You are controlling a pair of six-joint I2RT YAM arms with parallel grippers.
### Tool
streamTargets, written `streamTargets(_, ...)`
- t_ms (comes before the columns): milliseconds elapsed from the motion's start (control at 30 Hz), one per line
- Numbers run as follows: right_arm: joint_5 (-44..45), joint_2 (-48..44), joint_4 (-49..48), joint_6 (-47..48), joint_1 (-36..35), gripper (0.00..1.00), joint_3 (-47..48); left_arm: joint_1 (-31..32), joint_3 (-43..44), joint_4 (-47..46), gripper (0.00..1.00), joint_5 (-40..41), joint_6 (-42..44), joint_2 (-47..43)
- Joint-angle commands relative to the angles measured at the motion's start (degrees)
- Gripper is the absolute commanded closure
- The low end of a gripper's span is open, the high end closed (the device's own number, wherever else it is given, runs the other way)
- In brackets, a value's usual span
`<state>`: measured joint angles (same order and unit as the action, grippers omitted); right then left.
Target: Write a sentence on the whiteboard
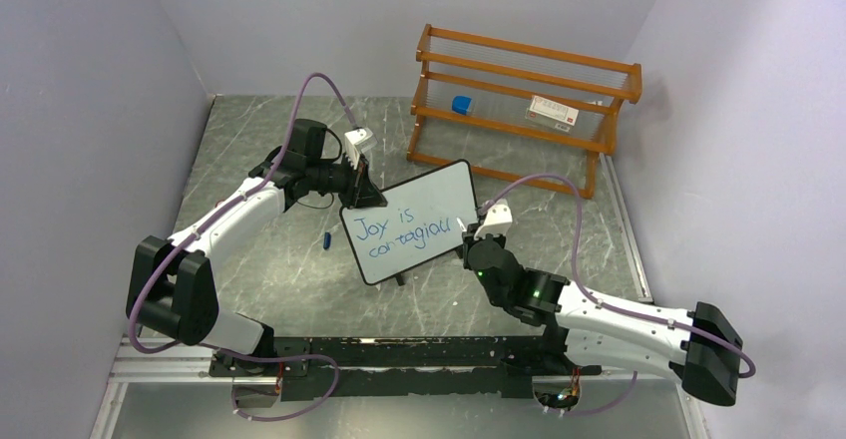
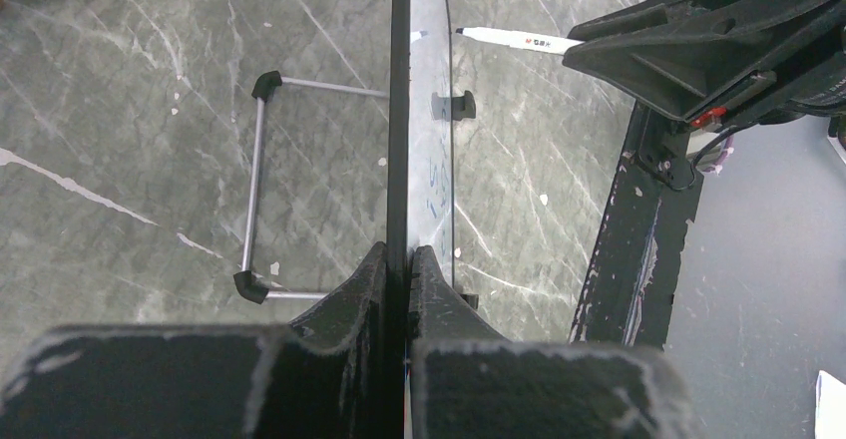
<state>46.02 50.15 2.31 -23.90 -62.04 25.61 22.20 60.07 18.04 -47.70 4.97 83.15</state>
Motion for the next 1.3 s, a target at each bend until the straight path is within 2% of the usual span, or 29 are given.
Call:
streamTargets(0, 1.13, 0.91, -4.18, 1.39, 0.81, 1.00, 0.00, -0.22, -1.01, 4.11, 0.95, 7.27, 5.05, 2.12)
streamTargets(633, -3.33, 2.92, -8.91, 4.10, 2.33, 1.00, -0.45, -0.23, -1.01, 4.18, 0.95, 6.96, 5.18, 2.22)
streamTargets(1267, -5.20, 2.23, -1.10, -1.14, 2.36, 1.00, -1.00, -0.20, -0.92, 4.37, 0.95, 7.36, 5.31, 2.18)
